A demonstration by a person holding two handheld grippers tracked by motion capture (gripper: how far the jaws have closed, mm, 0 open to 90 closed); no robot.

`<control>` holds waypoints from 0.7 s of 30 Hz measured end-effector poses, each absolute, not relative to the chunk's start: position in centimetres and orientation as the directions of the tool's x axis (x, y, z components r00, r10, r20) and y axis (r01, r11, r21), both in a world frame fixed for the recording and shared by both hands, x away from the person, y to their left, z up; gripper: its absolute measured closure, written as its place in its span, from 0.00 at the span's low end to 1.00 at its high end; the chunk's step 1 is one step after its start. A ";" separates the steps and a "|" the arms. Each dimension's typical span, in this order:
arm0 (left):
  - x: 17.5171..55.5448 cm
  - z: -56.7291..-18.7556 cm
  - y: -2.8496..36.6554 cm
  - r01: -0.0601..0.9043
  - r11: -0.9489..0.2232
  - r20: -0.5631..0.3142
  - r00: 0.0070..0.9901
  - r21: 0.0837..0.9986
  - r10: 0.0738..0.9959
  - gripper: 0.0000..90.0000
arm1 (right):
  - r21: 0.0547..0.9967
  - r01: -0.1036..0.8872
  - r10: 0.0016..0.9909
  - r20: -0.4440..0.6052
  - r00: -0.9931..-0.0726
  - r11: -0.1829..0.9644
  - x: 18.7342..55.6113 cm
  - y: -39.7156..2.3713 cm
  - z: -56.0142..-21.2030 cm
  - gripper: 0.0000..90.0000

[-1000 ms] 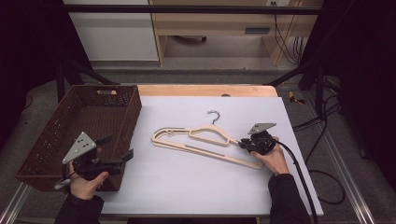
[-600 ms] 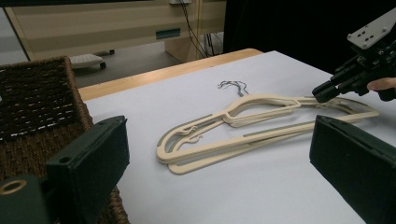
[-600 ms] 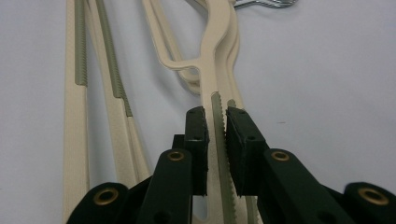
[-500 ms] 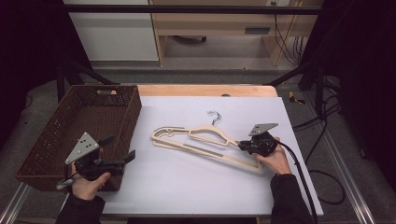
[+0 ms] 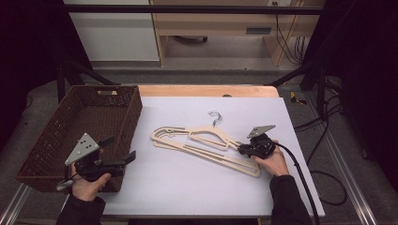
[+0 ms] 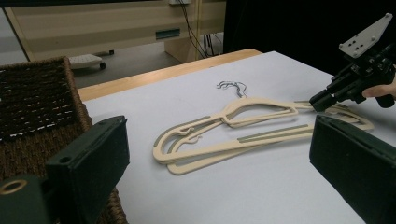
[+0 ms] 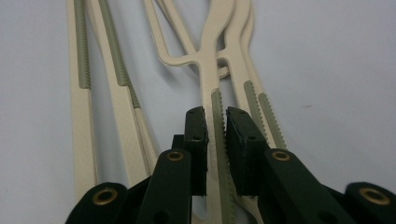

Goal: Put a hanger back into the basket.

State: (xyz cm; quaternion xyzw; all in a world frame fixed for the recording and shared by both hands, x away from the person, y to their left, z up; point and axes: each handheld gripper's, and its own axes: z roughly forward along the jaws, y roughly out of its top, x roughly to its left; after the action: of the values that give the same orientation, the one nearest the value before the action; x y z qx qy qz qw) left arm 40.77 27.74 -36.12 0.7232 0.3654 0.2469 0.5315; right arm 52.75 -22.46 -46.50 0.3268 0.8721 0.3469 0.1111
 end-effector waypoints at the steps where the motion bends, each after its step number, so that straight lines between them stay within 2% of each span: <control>1: 40.8 -36.1 27.7 0.266 -0.168 -0.031 0.611 0.949 0.791 0.05 | 0.684 0.499 0.664 0.029 -0.748 0.532 52.7 -22.4 -46.5 0.86; 6: 40.8 -36.1 27.7 0.267 -0.167 -0.032 0.612 0.949 0.790 0.05 | 0.688 0.512 0.672 0.048 -0.739 0.514 52.9 -22.2 -46.8 0.79; 9: 40.8 -36.1 27.7 0.267 -0.169 -0.032 0.613 0.949 0.790 0.05 | 0.671 0.519 0.670 0.046 -0.741 0.529 53.0 -21.8 -47.4 0.78; 12: 40.8 -36.2 27.6 0.269 -0.170 -0.032 0.614 0.948 0.789 0.05 | 0.668 0.512 0.667 0.032 -0.745 0.540 53.0 -21.7 -47.3 0.85; 21: 40.8 -36.2 26.8 0.274 -0.182 -0.031 0.624 0.945 0.781 0.06 | 0.689 0.483 0.661 0.007 -0.750 0.541 52.3 -21.8 -46.2 0.88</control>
State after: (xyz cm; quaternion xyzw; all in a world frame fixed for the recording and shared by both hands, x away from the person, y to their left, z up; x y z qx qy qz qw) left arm 40.83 26.84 -36.24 0.7303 0.3609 0.2400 0.5281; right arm 52.32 -21.81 -46.17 0.3294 0.8684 0.3480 0.1278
